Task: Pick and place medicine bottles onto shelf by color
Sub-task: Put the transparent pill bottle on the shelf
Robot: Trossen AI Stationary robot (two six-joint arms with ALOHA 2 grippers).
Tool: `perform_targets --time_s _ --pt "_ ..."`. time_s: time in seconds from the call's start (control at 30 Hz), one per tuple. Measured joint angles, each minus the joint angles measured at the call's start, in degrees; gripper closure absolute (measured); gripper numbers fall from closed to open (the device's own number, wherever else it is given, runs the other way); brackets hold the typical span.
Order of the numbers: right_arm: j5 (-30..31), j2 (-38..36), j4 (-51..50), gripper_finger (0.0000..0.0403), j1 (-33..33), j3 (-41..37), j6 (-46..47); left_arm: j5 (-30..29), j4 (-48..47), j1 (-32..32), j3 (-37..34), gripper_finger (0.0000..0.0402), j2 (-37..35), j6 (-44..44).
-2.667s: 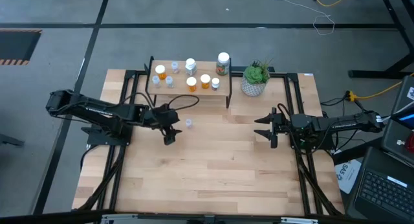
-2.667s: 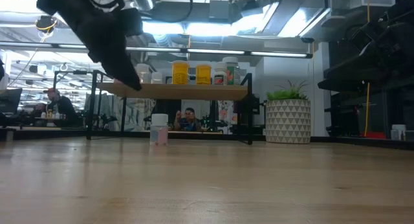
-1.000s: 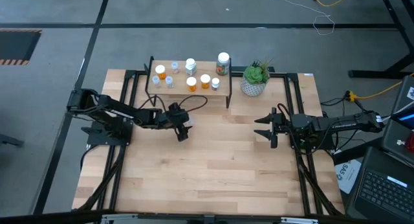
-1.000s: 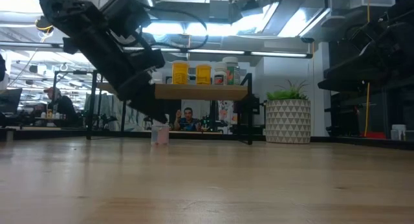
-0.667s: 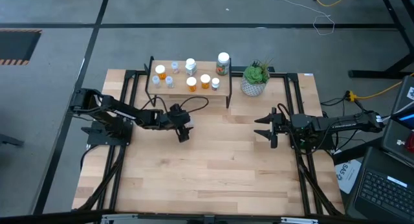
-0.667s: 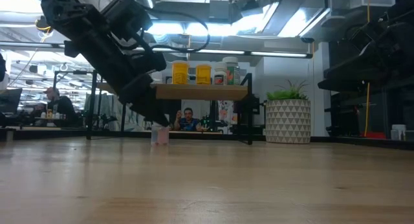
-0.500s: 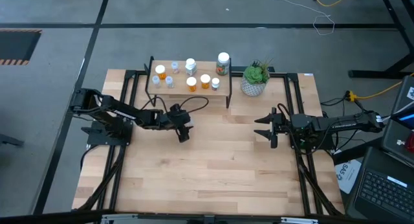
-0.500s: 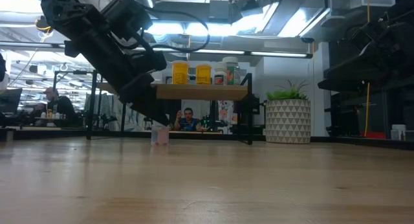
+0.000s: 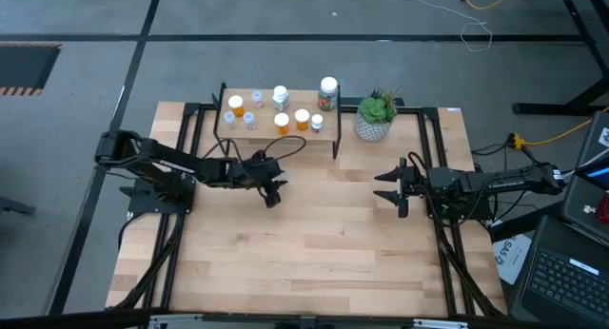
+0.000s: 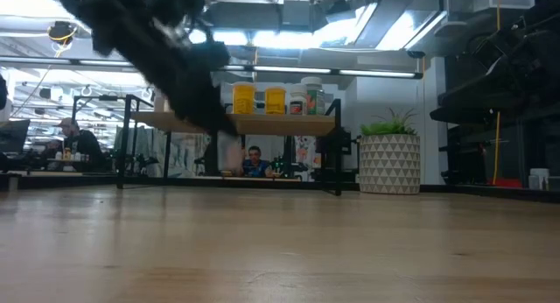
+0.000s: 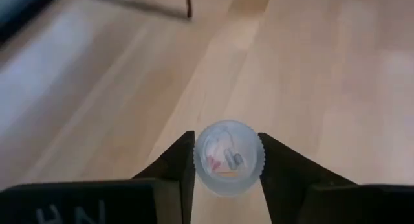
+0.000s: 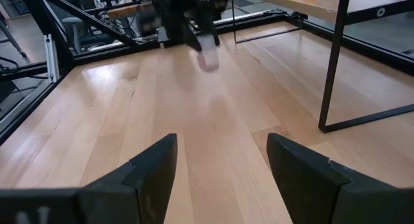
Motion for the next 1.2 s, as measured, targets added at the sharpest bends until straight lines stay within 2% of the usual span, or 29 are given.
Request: perform_targets --time_s 0.13,0.3,0.43,0.57,0.7,0.87,1.03,1.2 --pt "0.0 0.0 0.0 0.0162 0.0 0.0 0.0 -0.4 -8.6 -0.3 5.7 0.0279 -6.3 0.0" --pt "0.0 0.0 0.0 0.0162 0.0 0.0 0.0 -7.7 -26.4 0.5 15.6 0.0277 -12.7 0.2" --pt "0.0 0.0 0.0 0.0162 0.0 0.0 0.0 -11.0 -35.6 3.7 22.4 0.0276 -14.0 0.2" --pt "0.0 0.0 0.0 0.0162 0.0 0.0 0.0 -10.8 -38.0 9.0 25.4 0.0275 -13.0 2.6" --pt "0.0 0.0 0.0 0.0162 0.0 0.0 0.0 -9.1 -38.7 14.0 25.4 0.0275 -12.2 6.6" --pt "0.0 0.0 0.0 0.0162 0.0 0.0 0.0 -1.8 -39.3 20.1 25.4 0.0275 -12.2 6.3" --pt "0.0 0.0 0.0 0.0162 0.0 0.0 0.0 0.8 -39.4 24.1 25.4 0.0274 -12.2 6.7" --pt "0.0 0.0 0.0 0.0162 0.0 0.0 0.0 7.2 -39.4 27.6 25.4 0.0274 -10.7 8.8"
